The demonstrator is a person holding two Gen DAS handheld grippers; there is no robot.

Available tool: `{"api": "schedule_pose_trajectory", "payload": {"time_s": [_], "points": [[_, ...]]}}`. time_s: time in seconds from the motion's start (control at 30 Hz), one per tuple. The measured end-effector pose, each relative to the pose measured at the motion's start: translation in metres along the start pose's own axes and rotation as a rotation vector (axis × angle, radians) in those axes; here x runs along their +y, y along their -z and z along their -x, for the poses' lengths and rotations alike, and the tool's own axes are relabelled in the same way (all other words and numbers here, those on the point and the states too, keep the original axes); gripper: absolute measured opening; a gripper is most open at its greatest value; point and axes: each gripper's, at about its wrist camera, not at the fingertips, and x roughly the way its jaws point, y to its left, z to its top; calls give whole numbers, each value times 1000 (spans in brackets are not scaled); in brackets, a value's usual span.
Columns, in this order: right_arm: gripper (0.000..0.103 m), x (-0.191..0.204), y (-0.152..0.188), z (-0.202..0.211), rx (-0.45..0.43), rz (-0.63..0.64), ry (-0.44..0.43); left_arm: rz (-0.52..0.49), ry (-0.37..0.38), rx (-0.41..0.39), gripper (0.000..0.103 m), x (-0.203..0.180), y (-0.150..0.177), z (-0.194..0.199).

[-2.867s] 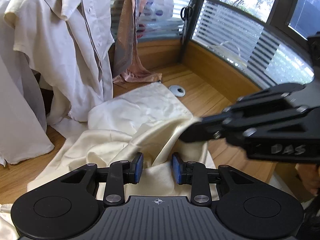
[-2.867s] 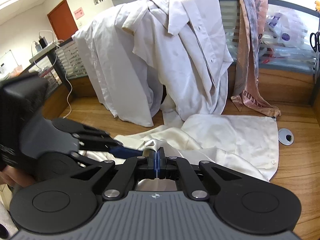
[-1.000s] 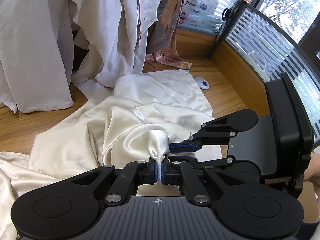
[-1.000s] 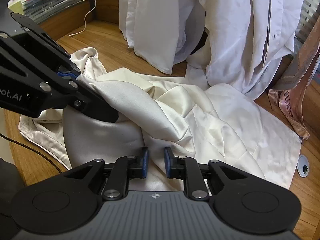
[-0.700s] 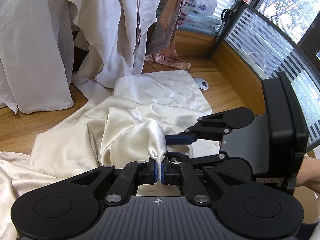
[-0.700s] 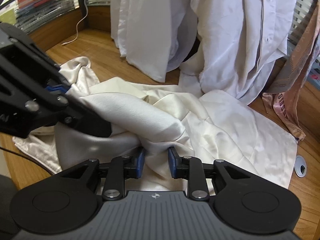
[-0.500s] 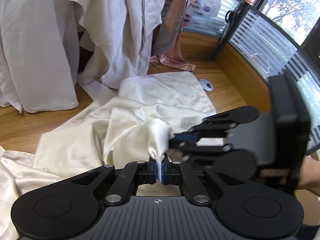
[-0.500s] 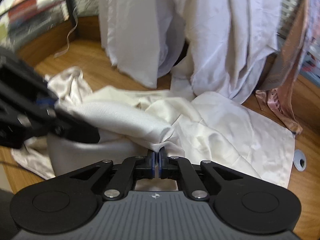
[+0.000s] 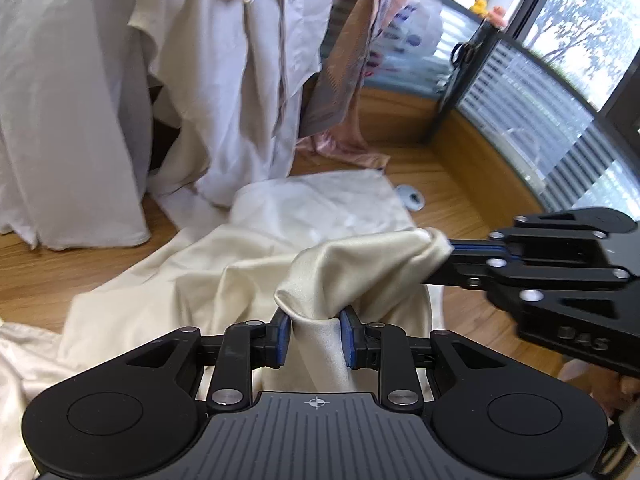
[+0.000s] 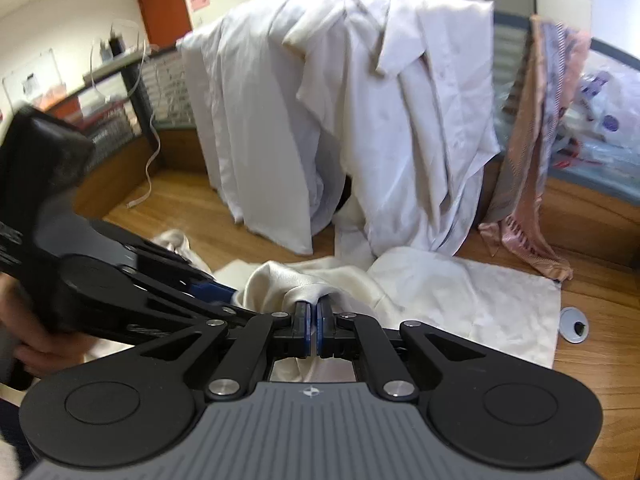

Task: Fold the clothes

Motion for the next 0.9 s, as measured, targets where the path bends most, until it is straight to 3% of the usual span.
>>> {"api": "schedule_pose_trajectory", "payload": {"time_s": [0.17,0.3,0.47,0.57,0.63,0.7,0.9], "points": [[1,-14,-4,28,-46,-61,40,-41,-101,-37,4,-6,-6,2],[1,-35,8,16,-8,-120,119,-7,-73,10,4,3,-4,-4],[2,-31,15,0,29,-108,159,15,-43,43,4,7,1,-6],[6,-31,12,-2,36,-125,130,32,-38,49,4,10,4,-7],[21,-27,9,2,42,-97,98,44,-33,52,4,11,4,-7],[27,-23,5,6,47,-60,79,45,-30,50,4,11,3,-8],[24,-13,-1,12,78,-45,-56,56,-19,42,4,11,-2,-9]]}}
